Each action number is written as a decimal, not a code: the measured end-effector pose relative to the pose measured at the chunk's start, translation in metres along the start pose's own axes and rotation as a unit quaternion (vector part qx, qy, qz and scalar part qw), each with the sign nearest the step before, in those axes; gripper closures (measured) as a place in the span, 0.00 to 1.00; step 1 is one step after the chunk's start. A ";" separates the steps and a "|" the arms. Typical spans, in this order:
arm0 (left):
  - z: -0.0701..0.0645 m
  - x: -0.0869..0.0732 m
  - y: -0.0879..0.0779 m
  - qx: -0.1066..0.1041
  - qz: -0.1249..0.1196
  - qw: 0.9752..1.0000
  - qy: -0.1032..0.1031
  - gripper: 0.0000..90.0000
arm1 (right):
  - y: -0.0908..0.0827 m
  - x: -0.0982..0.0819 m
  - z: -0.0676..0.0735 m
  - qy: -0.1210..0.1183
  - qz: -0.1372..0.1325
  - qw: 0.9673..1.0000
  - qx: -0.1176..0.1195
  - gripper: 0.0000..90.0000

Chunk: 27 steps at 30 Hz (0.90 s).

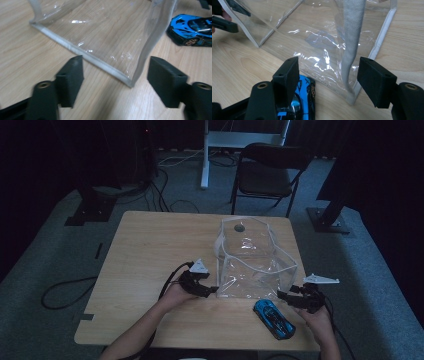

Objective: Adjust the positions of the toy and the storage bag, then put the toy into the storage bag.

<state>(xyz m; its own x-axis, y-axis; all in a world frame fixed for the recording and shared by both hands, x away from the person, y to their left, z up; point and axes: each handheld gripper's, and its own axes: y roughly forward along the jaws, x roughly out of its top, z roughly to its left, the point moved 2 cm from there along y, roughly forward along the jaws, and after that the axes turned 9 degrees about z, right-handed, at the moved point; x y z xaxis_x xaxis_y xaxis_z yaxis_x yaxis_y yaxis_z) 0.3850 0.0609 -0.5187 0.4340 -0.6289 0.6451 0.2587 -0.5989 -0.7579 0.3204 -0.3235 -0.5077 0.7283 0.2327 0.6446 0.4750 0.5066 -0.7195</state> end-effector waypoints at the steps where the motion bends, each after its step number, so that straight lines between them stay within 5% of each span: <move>1: 0.002 -0.002 -0.002 0.002 0.000 1.000 -0.002 0.32 | -0.001 -0.001 0.001 0.000 -0.001 1.000 -0.004 0.36; 10: 0.013 -0.021 -0.017 0.015 0.006 0.999 -0.028 0.21 | -0.007 -0.015 0.013 -0.012 0.007 1.000 -0.014 0.31; 19: 0.029 -0.056 -0.036 0.034 0.021 0.997 -0.060 0.05 | -0.018 -0.034 0.025 -0.014 0.005 1.000 -0.010 0.27; 27: 0.038 -0.083 -0.047 0.041 0.026 0.995 -0.087 0.01 | 0.000 -0.045 0.043 -0.028 0.041 0.999 0.001 0.22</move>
<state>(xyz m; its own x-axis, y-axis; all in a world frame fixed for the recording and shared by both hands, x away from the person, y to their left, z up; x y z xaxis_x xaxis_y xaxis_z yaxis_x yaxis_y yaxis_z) 0.3696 0.1602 -0.5398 0.5898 -0.5579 0.5839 0.2984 -0.5214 -0.7995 0.2661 -0.2985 -0.5255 0.7361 0.3198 0.5965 0.4135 0.4852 -0.7704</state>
